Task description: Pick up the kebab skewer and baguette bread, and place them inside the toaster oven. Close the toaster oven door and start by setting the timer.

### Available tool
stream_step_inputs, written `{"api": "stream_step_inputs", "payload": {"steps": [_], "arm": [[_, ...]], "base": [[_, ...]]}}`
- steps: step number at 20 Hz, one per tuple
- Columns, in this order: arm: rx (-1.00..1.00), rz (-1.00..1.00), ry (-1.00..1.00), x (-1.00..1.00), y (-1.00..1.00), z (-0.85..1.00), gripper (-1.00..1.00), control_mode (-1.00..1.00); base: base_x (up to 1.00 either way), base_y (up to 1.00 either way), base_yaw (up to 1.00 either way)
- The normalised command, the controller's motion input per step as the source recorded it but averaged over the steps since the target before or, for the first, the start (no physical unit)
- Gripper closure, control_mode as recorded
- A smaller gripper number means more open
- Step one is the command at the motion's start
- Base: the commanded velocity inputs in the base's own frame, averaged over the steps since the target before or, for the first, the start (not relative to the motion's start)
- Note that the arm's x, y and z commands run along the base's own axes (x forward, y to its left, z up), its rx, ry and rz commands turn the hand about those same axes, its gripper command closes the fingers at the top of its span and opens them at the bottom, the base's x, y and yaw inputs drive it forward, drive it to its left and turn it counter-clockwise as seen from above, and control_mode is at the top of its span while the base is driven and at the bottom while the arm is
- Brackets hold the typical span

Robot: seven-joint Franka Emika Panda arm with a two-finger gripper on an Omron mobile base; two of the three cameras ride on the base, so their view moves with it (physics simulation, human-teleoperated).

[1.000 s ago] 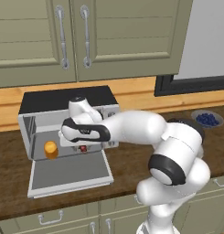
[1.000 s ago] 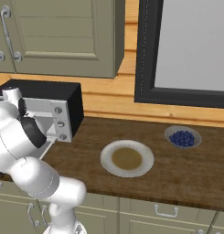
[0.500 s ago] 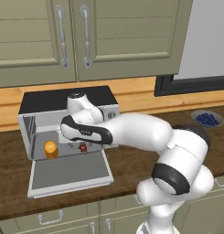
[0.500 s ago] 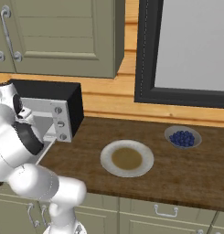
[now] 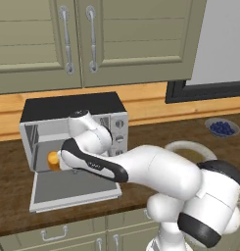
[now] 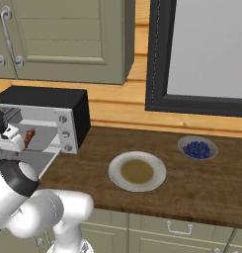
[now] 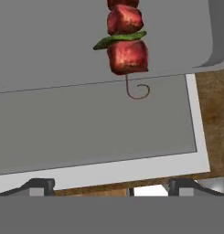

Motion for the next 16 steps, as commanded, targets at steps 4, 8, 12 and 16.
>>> {"api": "stream_step_inputs", "payload": {"steps": [4,8,12,16], "arm": [[0.0,-0.09,0.0,-0.1,0.0,-0.47,-1.0,-1.0],[0.02,-0.15,0.01,0.11,0.01,-0.3,-1.0,-1.0],[0.0,-0.13,0.0,0.25,0.14,-0.3,-1.0,-1.0],[0.0,-0.09,0.0,0.44,0.04,-0.07,-1.0,-1.0]], "base": [[0.0,0.0,0.0],[0.0,0.0,0.0],[0.0,0.0,0.0],[0.0,0.0,0.0]]}}
